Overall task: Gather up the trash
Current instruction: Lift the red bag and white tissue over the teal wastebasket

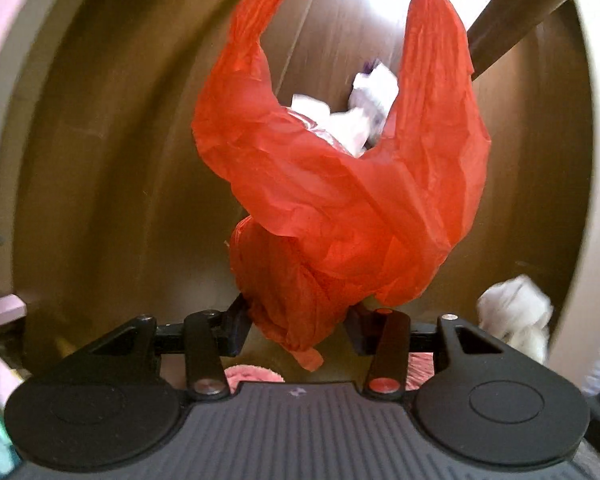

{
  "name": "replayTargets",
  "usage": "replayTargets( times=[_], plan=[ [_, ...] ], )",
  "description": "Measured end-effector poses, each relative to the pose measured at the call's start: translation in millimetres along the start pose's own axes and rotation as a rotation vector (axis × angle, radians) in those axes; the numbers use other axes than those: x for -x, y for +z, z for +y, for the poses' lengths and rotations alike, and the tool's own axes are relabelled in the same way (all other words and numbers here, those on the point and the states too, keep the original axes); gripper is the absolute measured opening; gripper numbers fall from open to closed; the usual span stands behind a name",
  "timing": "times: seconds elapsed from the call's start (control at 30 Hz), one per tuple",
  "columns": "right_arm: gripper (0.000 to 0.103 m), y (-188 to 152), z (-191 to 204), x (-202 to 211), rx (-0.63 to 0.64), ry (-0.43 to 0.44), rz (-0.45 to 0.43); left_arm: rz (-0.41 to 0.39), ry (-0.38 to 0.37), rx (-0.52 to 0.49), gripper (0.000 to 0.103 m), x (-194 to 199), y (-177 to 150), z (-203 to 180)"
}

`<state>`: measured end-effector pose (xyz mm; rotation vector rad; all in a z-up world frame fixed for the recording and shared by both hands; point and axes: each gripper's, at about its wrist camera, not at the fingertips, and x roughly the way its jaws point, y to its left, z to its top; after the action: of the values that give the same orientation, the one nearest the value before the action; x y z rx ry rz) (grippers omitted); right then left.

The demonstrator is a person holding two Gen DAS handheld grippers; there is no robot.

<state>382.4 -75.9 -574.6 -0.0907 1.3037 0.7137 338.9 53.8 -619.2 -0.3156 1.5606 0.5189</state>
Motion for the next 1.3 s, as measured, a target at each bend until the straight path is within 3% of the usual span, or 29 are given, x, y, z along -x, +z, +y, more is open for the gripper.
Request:
replayTargets(
  times=[0.37, 0.63, 0.97, 1.0, 1.2, 1.3],
  plan=[
    [0.004, 60.5, 19.8, 210.1, 0.026, 0.008, -0.195, -0.17, -0.057, -0.075, 0.047, 227.6, -17.5, -19.0],
    [0.004, 90.9, 40.5, 328.0, 0.081, 0.003, -0.302, -0.284, -0.127, -0.158, 0.047, 371.9, -28.3, 1.5],
    [0.004, 151.9, 47.4, 424.4, 0.034, -0.008, -0.467, -0.477, -0.222, -0.169, 0.047, 505.7, 0.3, 33.1],
    [0.004, 161.4, 46.6, 432.0, 0.029, -0.007, -0.48, -0.498, -0.224, -0.169, 0.047, 510.8, 2.5, 14.5],
    [0.004, 218.2, 44.5, 463.3, 0.022, -0.025, -0.544, -0.605, -0.251, -0.18, 0.048, 574.8, 50.7, 17.8],
    [0.004, 245.7, 40.7, 468.3, 0.011, -0.042, -0.553, -0.649, -0.23, -0.197, 0.048, 595.5, 74.5, 4.4]
  ],
)
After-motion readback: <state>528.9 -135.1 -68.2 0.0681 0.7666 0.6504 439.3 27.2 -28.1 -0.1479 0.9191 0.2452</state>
